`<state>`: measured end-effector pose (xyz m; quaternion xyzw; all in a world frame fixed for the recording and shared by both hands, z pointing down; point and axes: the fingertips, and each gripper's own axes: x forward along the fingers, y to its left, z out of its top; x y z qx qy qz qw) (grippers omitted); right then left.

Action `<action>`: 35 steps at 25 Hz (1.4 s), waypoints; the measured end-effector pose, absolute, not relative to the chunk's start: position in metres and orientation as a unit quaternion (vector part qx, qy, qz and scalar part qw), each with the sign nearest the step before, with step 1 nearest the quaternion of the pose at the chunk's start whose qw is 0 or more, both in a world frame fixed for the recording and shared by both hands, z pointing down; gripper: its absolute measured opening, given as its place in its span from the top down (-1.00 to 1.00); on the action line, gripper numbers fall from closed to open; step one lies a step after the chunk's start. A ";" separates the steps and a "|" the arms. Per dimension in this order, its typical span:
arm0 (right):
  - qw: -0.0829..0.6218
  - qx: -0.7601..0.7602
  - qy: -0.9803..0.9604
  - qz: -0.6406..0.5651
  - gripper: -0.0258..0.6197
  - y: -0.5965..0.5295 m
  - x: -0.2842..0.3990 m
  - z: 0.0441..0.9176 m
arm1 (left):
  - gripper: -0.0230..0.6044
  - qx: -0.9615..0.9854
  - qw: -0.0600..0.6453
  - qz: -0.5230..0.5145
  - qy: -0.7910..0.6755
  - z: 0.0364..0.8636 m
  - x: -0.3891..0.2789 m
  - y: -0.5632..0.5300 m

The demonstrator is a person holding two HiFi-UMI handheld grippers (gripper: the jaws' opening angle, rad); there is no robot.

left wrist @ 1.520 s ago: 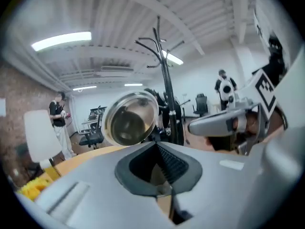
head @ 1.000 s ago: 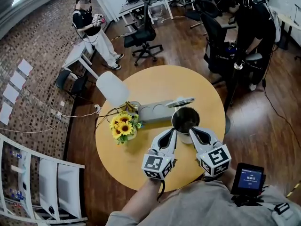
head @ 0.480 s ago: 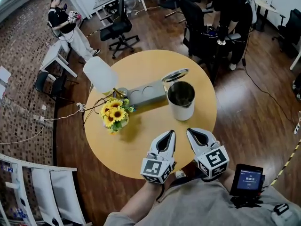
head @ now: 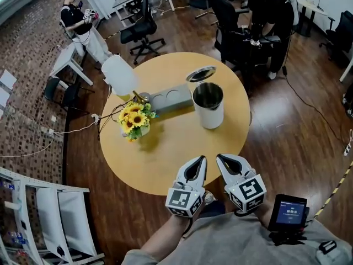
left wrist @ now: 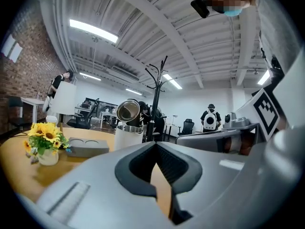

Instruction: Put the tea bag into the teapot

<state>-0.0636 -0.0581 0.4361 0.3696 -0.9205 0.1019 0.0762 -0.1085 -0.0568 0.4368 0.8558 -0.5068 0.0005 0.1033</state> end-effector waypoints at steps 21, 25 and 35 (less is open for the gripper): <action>0.064 0.321 -0.935 0.136 0.89 0.081 0.042 0.456 | 0.92 0.821 0.112 0.034 -0.559 0.456 -0.006 0.098; 0.063 0.328 -0.934 0.128 0.89 0.093 0.043 0.449 | 0.92 0.828 0.103 0.032 -0.550 0.450 -0.004 0.111; 0.074 0.343 -0.929 0.115 0.90 0.121 0.016 0.444 | 0.92 0.840 0.088 0.016 -0.536 0.437 -0.027 0.135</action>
